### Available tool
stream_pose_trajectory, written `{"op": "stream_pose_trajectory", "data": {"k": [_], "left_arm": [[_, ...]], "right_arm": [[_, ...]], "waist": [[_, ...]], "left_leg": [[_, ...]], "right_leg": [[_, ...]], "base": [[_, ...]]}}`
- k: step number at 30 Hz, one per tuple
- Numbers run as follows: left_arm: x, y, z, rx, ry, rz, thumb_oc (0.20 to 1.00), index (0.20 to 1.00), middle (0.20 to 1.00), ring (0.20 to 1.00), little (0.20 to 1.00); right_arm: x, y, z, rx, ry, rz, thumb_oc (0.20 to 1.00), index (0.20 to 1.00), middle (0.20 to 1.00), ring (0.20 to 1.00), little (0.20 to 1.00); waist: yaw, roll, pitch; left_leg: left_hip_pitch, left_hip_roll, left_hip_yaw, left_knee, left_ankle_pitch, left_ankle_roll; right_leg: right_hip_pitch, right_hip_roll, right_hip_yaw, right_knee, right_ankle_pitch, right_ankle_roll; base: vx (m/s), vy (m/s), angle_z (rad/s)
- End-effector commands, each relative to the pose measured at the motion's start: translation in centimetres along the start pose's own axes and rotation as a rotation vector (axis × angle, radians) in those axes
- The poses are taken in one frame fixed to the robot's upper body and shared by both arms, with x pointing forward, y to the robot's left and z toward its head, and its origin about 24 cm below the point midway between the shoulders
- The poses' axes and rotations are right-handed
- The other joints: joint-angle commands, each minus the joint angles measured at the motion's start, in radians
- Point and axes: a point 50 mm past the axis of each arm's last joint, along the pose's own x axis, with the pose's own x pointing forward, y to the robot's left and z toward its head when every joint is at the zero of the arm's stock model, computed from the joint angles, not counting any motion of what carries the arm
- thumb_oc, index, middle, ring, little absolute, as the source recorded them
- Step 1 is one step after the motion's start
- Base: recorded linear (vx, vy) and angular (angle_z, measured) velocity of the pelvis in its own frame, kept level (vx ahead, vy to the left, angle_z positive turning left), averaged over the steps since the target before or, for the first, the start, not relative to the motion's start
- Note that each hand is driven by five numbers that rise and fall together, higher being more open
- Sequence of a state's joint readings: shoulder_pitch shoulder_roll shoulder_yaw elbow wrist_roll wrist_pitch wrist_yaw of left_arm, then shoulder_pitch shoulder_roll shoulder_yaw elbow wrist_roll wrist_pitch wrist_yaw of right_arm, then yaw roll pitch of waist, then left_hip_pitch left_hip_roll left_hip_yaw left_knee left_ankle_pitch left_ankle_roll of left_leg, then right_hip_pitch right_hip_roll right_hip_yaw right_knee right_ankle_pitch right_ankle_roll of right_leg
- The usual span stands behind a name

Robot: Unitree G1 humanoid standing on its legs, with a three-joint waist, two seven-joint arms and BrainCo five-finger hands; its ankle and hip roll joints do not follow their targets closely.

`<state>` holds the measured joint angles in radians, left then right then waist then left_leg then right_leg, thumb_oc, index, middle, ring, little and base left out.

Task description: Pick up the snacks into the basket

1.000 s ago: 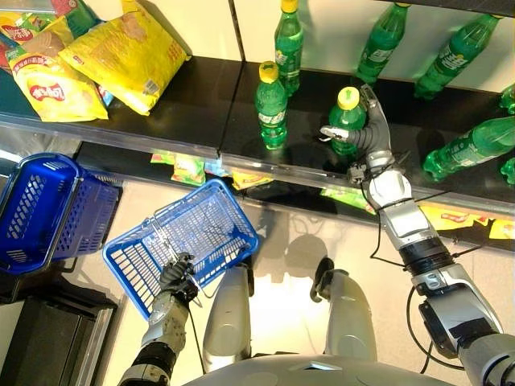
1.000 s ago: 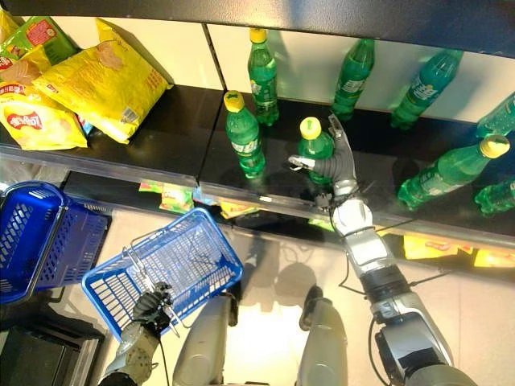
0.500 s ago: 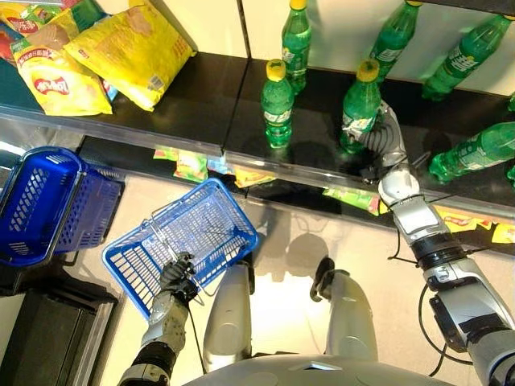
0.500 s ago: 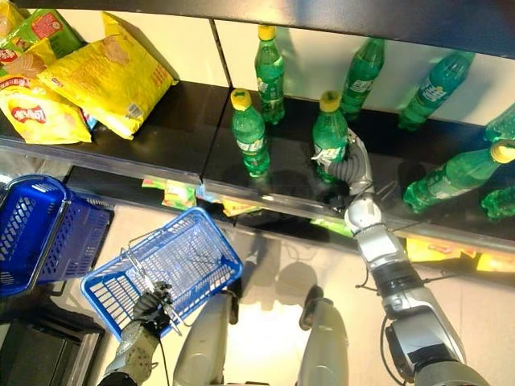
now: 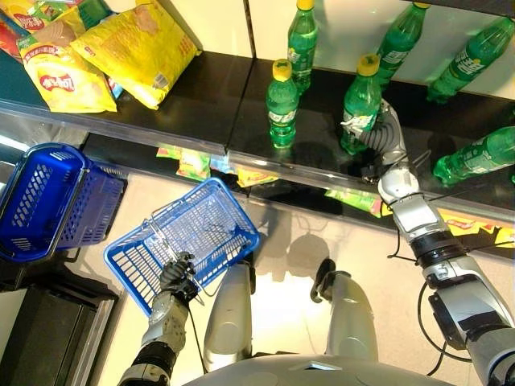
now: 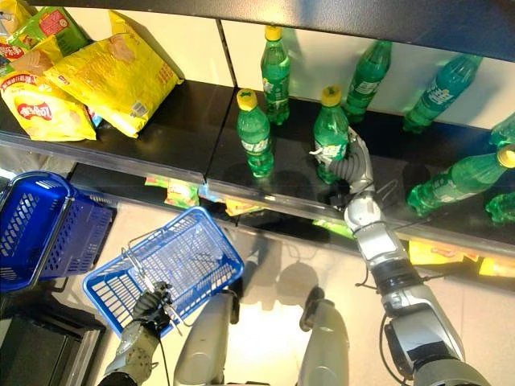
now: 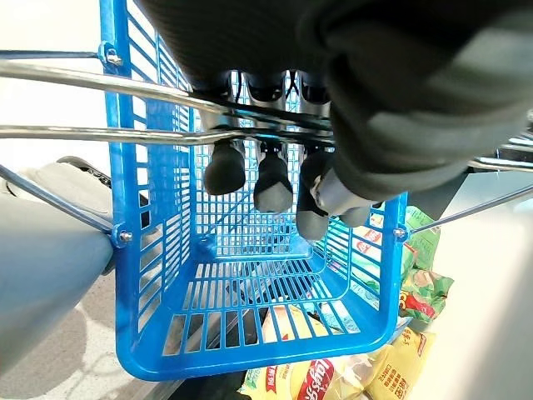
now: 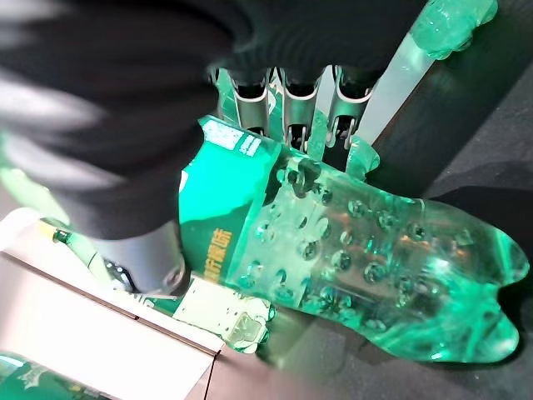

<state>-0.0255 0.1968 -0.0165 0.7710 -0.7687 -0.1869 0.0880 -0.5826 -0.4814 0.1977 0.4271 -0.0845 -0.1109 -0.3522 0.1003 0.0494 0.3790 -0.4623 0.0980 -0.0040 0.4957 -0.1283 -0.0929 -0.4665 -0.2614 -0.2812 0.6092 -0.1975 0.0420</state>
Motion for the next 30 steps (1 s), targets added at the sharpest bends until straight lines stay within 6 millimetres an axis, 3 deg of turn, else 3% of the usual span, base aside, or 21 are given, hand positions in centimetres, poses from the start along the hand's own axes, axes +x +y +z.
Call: {"op": "stream_pose_trajectory", "data": {"k": [1,7,16,24,30], "left_arm": [[-0.2,0.7,1.2,0.015,-0.070,-0.013,0.200,0.200,0.200,0.200,0.200],[-0.3,1.3,0.8,-0.034,-0.057,0.029,0.200,0.200,0.200,0.200,0.200],[-0.7,3.9,0.2,-0.039,-0.027,0.118,0.200,0.200,0.200,0.200,0.200],[-1.1,4.7,1.7,-0.024,-0.101,0.107,0.200,0.200,0.200,0.200,0.200],[-2.1,3.9,4.7,-0.048,-0.251,0.013,0.200,0.200,0.200,0.200,0.200]], "right_arm": [[1.2,-2.0,4.4,0.157,-0.205,-0.130,0.200,0.200,0.200,0.200,0.200],[-0.7,-1.5,3.9,0.224,-0.211,-0.091,0.200,0.200,0.200,0.200,0.200],[-3.5,-2.0,3.1,0.261,-0.228,-0.037,0.200,0.200,0.200,0.200,0.200],[-5.3,-2.4,3.6,0.281,-0.280,0.017,0.200,0.200,0.200,0.200,0.200],[-6.4,-2.8,4.7,0.317,-0.343,0.071,0.200,0.200,0.200,0.200,0.200]], "waist": [[0.011,-0.024,-0.044],[0.006,-0.028,-0.048],[0.012,-0.040,-0.056],[0.024,-0.042,-0.069],[0.040,-0.049,-0.083]], "left_leg": [[0.037,-0.003,0.017,-0.031,0.011,0.045],[0.075,-0.003,0.020,-0.044,0.012,0.044],[0.200,-0.008,0.010,-0.134,0.031,0.032],[0.288,-0.011,-0.011,-0.248,0.084,0.014],[0.332,-0.013,-0.021,-0.340,0.120,0.014]], "right_leg": [[0.083,-0.024,0.023,-0.030,0.055,0.071],[0.124,-0.029,0.019,-0.040,0.055,0.074],[0.264,-0.035,-0.011,-0.124,0.077,0.091],[0.367,-0.026,-0.060,-0.235,0.102,0.096],[0.410,-0.015,-0.086,-0.317,0.126,0.100]], "base": [[0.00,0.000,0.00],[0.01,-0.003,0.00],[0.03,-0.009,0.05],[0.04,-0.019,0.16],[0.02,-0.013,0.13]]}}
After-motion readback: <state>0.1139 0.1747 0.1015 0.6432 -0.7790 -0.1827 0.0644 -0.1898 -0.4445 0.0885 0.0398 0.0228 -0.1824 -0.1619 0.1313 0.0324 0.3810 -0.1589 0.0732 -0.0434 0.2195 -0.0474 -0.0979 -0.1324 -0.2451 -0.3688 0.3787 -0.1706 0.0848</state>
